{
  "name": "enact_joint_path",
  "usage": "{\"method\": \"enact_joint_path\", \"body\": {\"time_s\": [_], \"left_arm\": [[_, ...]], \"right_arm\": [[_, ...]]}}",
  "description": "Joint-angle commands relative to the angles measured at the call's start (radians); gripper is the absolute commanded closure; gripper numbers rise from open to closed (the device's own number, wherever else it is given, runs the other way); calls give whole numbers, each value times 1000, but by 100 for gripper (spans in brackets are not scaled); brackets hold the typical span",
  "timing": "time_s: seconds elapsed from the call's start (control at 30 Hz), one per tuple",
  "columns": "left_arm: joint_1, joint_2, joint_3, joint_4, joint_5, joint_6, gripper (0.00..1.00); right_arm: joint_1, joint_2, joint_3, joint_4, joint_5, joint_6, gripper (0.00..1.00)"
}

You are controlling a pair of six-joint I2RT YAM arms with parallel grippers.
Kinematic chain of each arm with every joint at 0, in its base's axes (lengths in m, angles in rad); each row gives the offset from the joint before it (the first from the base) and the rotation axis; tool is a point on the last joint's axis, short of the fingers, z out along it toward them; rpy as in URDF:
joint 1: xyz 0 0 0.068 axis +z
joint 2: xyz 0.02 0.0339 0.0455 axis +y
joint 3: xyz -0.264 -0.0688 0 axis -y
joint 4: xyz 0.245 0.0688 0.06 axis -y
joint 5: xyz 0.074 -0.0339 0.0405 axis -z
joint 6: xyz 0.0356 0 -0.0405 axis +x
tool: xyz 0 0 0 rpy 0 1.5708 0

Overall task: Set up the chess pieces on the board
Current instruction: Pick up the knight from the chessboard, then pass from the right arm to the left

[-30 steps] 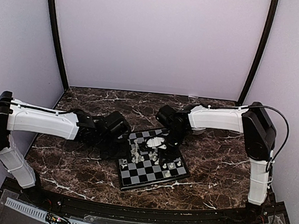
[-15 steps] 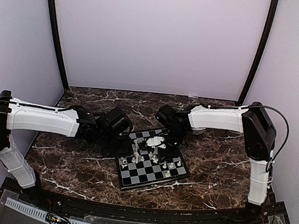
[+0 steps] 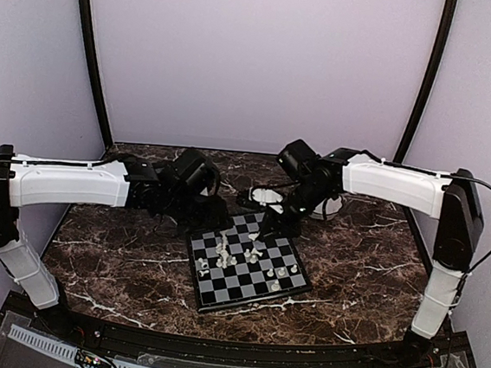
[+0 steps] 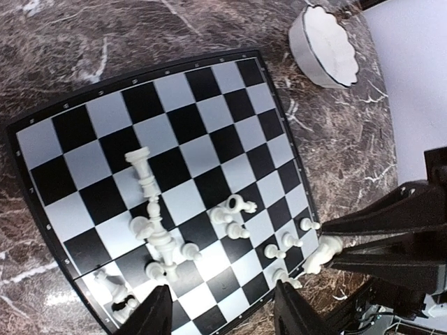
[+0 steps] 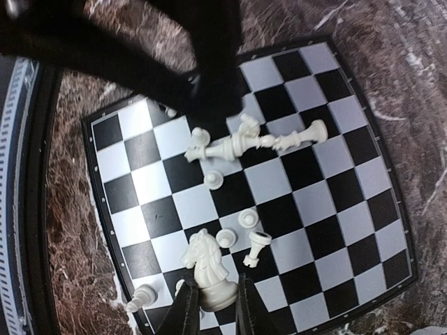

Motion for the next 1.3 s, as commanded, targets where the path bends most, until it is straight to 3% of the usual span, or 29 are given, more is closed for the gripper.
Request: {"method": "enact_joint_path", "body": {"time_s": [0.0,0.23,0.43,0.57,0.8,1.27], "left_arm": [[1,-64,12,147,65,105,47],[25,-37,-12,364,270,133,45],[45,-5,-3,371,321,108,49],[69,-25,-74,441,343,66,53],[84,-57,-158,550,381,7,47],[102,7,-170,683,519,-24,72]], "right_arm": [[-27,-86,-10,127,-101,135,87],[-31,-116,-21,202,-109,179,86],[-31,-127,-26,215,-119,191,86],[-30,-142,-47,225,-112,193,86],[-31,-161,-68,229,-109,195,86],[-31,-145,-53,236,-115,201,85]]}}
